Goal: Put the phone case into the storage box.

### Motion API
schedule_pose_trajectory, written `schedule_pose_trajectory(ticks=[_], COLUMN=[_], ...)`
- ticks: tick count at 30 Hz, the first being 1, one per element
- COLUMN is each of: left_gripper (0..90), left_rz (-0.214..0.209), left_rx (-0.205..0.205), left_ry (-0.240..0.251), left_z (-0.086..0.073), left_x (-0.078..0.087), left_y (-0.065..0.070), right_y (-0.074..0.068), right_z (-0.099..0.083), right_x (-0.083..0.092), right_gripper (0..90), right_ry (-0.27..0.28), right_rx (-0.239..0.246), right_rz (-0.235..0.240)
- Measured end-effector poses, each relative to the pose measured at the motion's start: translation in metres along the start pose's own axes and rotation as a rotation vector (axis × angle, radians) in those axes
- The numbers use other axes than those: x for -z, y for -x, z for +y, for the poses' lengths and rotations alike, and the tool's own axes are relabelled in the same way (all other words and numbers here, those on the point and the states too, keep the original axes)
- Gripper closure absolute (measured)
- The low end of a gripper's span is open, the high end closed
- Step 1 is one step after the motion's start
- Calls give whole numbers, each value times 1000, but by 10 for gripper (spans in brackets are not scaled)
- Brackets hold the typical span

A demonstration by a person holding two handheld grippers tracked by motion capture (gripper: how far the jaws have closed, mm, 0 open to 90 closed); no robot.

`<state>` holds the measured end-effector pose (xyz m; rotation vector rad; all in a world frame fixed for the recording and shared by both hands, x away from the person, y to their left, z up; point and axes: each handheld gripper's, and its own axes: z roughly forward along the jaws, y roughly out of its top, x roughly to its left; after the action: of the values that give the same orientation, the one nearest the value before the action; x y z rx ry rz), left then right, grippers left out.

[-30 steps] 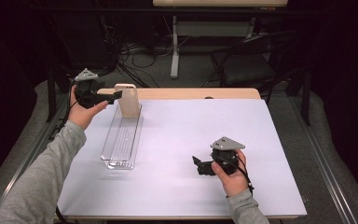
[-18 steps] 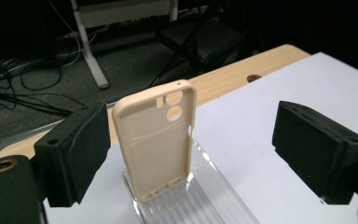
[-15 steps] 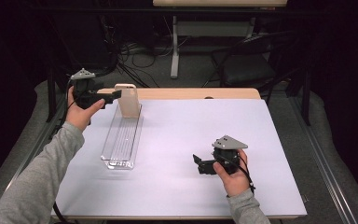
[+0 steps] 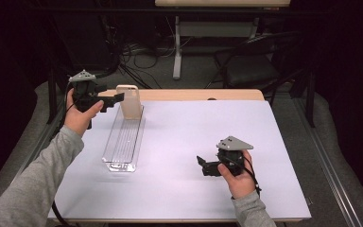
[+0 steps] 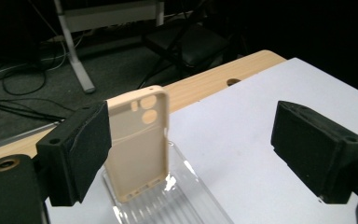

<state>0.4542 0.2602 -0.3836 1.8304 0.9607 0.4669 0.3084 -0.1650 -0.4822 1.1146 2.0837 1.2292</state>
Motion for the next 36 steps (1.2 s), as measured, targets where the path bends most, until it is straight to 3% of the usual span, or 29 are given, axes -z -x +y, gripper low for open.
schedule_pose_trajectory(ticks=[12,21,24,36], left_gripper=[104,46,10,6], left_rz=[-91,-134,-136,-124], left_rx=[-4,-20,-29,-43], left_ry=[18,9,-3,-21], left_z=[-16,-26,-29,-43], left_x=[6,8,8,12], left_y=[24,42,46,54], right_y=[3,5,6,7], right_z=[7,7,7,7], right_x=[10,10,10,10], right_gripper=[0,0,0,0], right_ry=[17,14,9,10], right_rx=[-4,-12,-5,-5], right_rz=[-3,-1,-1,-2])
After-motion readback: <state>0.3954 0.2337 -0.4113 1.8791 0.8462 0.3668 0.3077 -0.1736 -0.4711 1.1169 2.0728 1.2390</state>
